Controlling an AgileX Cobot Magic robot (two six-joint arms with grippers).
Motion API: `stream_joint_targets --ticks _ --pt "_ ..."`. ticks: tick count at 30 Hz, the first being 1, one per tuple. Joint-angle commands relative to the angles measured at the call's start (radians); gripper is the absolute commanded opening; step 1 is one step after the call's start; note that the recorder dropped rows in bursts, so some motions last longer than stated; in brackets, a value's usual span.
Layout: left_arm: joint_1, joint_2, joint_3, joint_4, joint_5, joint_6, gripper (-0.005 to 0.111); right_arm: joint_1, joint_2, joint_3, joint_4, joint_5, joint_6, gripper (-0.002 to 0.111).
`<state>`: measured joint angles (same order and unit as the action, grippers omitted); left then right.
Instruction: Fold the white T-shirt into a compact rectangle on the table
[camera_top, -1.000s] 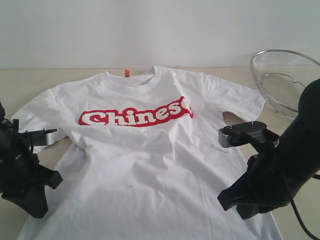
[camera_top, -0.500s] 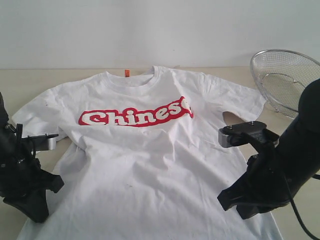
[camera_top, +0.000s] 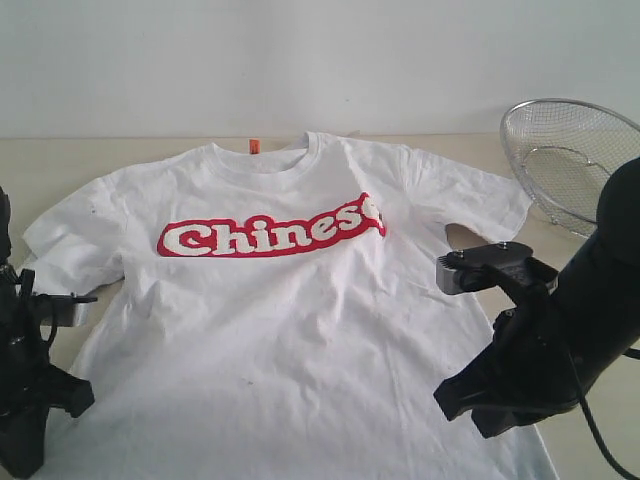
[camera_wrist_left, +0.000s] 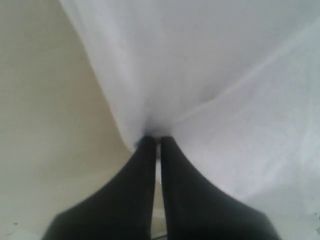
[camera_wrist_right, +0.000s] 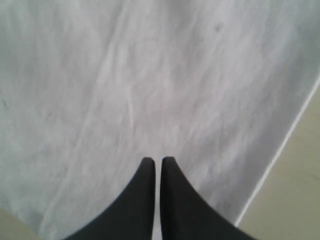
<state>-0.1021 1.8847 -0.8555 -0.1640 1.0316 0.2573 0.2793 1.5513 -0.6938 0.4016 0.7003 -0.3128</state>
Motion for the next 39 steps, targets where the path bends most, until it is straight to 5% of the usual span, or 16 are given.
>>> stream_joint_targets --ticks 1,39 --pt "-0.004 0.006 0.021 0.027 0.030 -0.026 0.005 0.000 -0.008 0.003 0.003 -0.004 -0.014 0.000" --pt "-0.004 -0.088 0.031 -0.136 0.087 0.102 0.005 0.000 0.171 0.006 -0.061 0.003 0.045 0.000"
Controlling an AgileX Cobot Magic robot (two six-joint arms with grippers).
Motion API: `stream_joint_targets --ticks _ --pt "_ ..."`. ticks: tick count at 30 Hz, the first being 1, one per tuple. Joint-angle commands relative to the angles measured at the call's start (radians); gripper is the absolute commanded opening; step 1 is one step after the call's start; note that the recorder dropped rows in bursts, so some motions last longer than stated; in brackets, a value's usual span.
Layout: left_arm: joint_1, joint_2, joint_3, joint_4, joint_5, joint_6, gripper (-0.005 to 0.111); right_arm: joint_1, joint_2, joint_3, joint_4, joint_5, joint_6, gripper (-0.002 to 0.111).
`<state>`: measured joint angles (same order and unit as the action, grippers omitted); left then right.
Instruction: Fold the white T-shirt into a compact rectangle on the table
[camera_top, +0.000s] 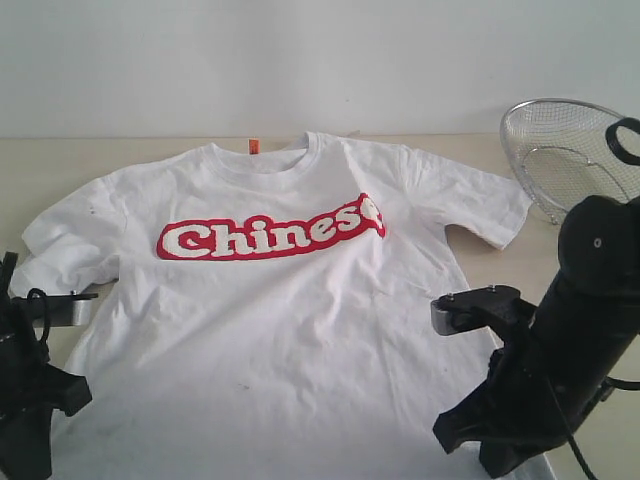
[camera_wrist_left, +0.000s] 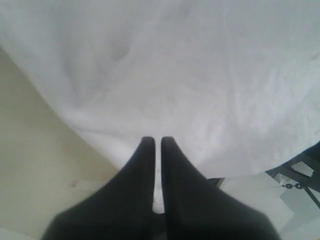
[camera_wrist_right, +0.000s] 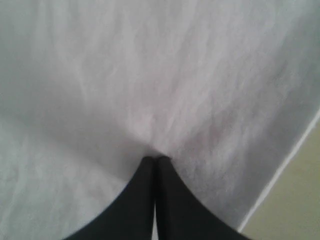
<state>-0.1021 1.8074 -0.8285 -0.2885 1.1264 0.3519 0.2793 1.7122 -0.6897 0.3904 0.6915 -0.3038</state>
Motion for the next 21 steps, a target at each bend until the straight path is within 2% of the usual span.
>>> stream_joint_targets --ticks 1,21 --pt "-0.004 -0.010 0.004 -0.012 -0.008 0.007 0.005 0.000 0.010 0.002 -0.076 0.020 0.062 0.000" --pt "-0.004 -0.010 0.004 -0.008 -0.008 0.014 0.005 0.000 0.010 0.002 -0.164 0.139 0.118 0.000"
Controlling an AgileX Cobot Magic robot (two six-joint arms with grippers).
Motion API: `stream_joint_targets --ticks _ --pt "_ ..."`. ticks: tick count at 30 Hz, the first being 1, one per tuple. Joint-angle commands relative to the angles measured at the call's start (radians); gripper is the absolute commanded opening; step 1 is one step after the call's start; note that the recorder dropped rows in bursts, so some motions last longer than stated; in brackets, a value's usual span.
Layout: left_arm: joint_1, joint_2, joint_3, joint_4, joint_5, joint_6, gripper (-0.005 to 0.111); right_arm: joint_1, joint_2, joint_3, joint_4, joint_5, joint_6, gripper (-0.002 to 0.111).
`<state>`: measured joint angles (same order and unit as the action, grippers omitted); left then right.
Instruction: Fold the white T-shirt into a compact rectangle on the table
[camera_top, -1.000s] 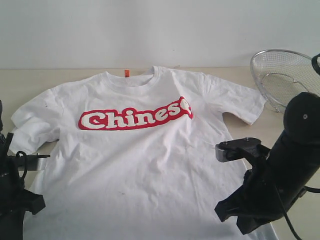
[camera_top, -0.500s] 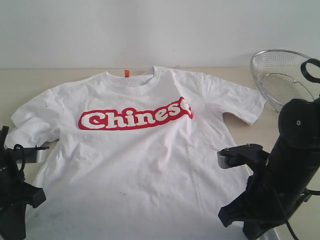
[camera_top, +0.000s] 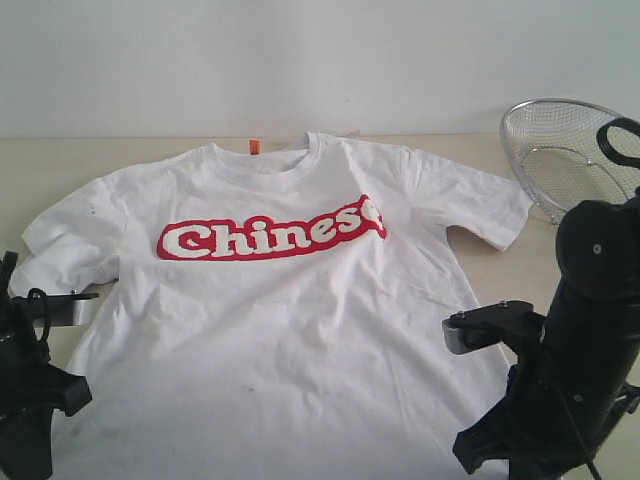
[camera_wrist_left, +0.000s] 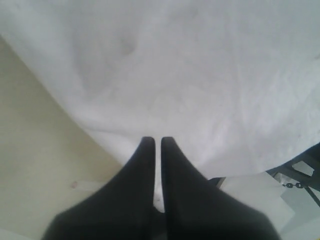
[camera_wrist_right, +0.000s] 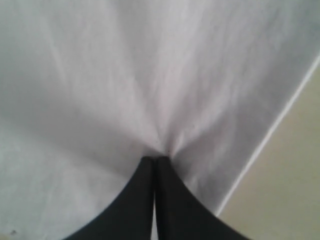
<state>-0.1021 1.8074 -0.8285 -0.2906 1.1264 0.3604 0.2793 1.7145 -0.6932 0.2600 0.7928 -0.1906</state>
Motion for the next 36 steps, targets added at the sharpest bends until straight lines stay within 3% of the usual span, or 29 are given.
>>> stream_joint_targets --ticks 1,10,17,20,25,30,32,36 --pt "-0.003 -0.010 0.004 -0.006 -0.008 0.005 0.005 0.000 0.008 0.006 -0.035 0.043 0.005 0.000" --pt "-0.001 -0.073 -0.009 -0.006 -0.045 0.002 0.005 0.000 -0.017 0.003 -0.007 0.031 -0.011 0.000" --pt "0.016 -0.216 -0.136 -0.004 -0.132 -0.061 0.005 0.000 -0.152 0.002 0.059 -0.037 -0.052 0.000" --pt "0.067 -0.223 -0.210 -0.004 -0.172 -0.097 0.005 0.000 -0.190 0.002 0.059 -0.044 -0.052 0.000" --pt "0.227 -0.142 -0.296 -0.052 -0.162 -0.111 0.005 0.000 -0.195 0.002 0.061 -0.044 -0.052 0.000" --pt "0.387 -0.044 -0.301 -0.333 -0.127 0.034 0.005 0.000 -0.195 0.002 0.067 -0.051 -0.056 0.000" --pt "0.423 -0.008 -0.301 -0.418 -0.121 0.107 0.005 0.000 -0.195 0.002 0.069 -0.060 -0.058 0.000" --pt "0.452 0.050 -0.301 -0.431 -0.151 0.107 0.005 0.000 -0.195 0.002 0.069 -0.064 -0.061 0.000"
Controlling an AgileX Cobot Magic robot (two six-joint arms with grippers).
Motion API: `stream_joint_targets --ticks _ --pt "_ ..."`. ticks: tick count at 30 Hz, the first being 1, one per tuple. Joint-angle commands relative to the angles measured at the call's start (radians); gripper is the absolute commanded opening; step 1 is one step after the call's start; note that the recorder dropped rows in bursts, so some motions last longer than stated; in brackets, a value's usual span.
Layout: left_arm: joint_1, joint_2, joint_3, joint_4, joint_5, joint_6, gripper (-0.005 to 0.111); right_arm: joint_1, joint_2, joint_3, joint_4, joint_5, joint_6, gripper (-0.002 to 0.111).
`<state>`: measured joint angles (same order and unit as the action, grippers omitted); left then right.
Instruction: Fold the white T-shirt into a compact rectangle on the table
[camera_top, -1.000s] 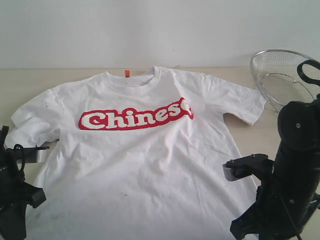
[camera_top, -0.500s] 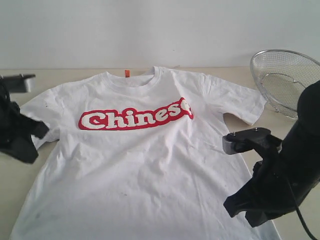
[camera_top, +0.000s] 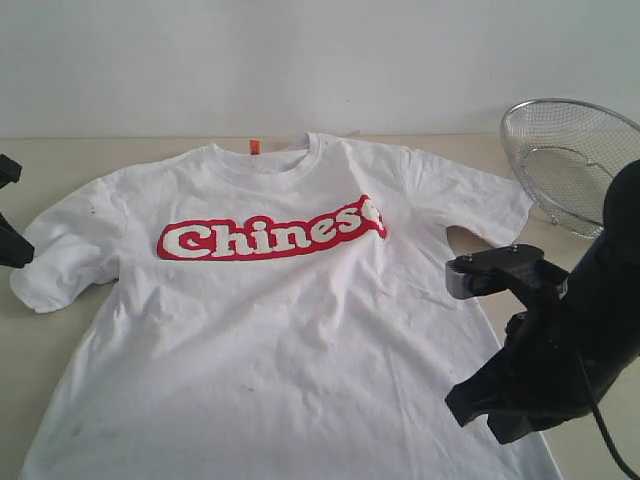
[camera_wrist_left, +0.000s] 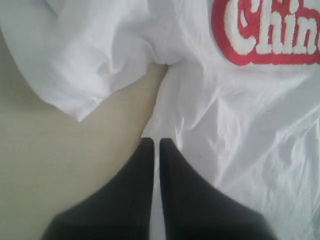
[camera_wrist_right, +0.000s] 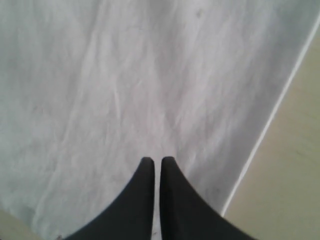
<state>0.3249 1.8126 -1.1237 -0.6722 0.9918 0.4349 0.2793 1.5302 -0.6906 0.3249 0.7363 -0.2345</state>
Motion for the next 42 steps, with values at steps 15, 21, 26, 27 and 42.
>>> stream_joint_targets --ticks 15,21,26,27,42 --pt "0.086 0.103 -0.006 0.039 -0.107 -0.012 0.054 0.000 -0.010 -0.001 0.004 -0.017 -0.029 0.000" --pt "0.085 0.171 -0.006 -0.030 -0.130 0.028 0.054 0.000 -0.010 -0.001 0.004 -0.022 -0.029 0.000" --pt "0.083 0.221 -0.006 -0.105 -0.150 0.080 0.054 0.000 -0.010 -0.001 0.004 -0.018 -0.029 0.000" --pt "0.083 0.226 -0.006 -0.126 -0.157 0.096 0.054 0.000 -0.010 -0.001 0.004 -0.016 -0.029 0.000" --pt "0.083 0.253 -0.006 -0.308 -0.238 0.277 0.005 0.000 -0.010 -0.001 0.002 -0.003 -0.031 0.000"
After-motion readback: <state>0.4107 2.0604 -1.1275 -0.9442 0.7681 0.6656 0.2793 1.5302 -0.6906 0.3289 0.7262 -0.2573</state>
